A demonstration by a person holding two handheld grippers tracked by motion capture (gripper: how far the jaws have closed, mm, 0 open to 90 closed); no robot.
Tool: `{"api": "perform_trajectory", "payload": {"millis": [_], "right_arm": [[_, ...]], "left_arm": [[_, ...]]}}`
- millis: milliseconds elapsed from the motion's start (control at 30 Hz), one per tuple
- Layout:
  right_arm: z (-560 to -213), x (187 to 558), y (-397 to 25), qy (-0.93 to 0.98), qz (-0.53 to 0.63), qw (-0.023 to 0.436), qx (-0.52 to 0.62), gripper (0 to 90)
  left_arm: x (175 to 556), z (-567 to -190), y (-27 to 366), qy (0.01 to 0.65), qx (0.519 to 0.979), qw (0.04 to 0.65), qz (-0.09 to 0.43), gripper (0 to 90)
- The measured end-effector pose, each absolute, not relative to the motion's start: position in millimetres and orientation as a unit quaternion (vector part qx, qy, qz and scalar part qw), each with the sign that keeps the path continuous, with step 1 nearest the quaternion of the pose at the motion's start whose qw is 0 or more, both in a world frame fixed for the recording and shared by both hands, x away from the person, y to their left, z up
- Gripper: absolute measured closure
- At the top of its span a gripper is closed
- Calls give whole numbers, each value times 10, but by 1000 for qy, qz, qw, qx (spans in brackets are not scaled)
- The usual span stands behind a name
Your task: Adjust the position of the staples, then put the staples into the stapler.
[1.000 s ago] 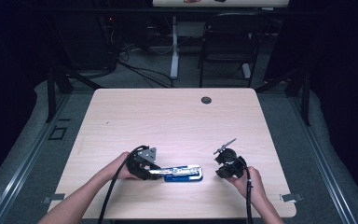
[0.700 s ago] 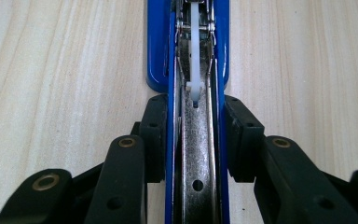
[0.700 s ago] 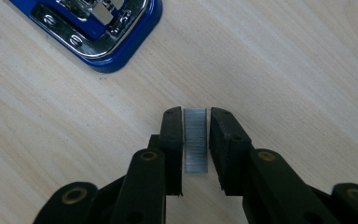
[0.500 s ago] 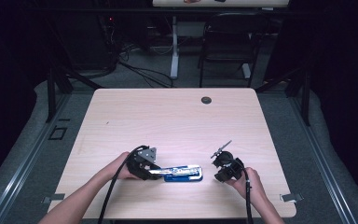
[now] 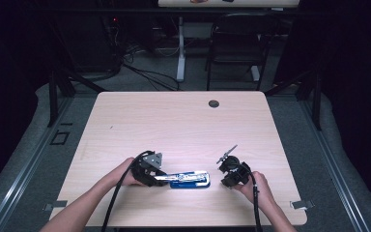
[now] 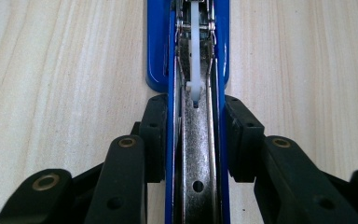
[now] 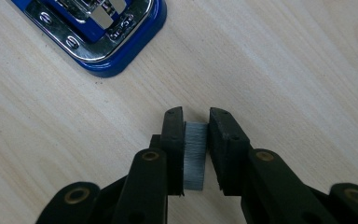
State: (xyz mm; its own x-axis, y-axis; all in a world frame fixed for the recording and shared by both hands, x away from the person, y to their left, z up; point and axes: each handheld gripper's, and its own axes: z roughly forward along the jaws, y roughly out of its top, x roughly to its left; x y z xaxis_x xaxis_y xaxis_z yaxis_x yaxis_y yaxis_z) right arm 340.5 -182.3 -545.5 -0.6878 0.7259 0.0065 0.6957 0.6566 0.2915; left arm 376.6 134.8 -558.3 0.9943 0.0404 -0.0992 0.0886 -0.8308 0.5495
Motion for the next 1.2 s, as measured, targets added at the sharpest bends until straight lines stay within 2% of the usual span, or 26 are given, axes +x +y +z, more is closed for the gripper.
{"api": "perform_trajectory", "payload": {"millis": [300,467,500,933,967,1000,1100,1200], "right_arm": [[-5397,3424,-1836,915,120,27,384,784],[-5356,3426,-1860,913,123,28,387,785],[-5404,3412,-1860,905,156,49,393,785],[-5314,3407,-1898,903,170,60,389,785],[-5251,3420,-1913,912,145,32,382,785],[-5373,3404,-1901,891,227,65,387,785],[-5369,3410,-1903,885,247,60,390,785],[-5266,3428,-1923,901,188,51,388,785]], "left_arm": [[3769,-5589,1348,33,956,290,-43,652],[3768,-5590,1347,33,956,289,-43,652],[3769,-5590,1347,33,956,289,-43,652],[3763,-5592,1343,29,957,287,-40,653],[3765,-5593,1344,29,956,288,-41,653],[3766,-5594,1343,28,956,288,-41,653],[3764,-5598,1343,29,956,289,-39,653],[3763,-5599,1342,28,956,289,-39,653]]}}
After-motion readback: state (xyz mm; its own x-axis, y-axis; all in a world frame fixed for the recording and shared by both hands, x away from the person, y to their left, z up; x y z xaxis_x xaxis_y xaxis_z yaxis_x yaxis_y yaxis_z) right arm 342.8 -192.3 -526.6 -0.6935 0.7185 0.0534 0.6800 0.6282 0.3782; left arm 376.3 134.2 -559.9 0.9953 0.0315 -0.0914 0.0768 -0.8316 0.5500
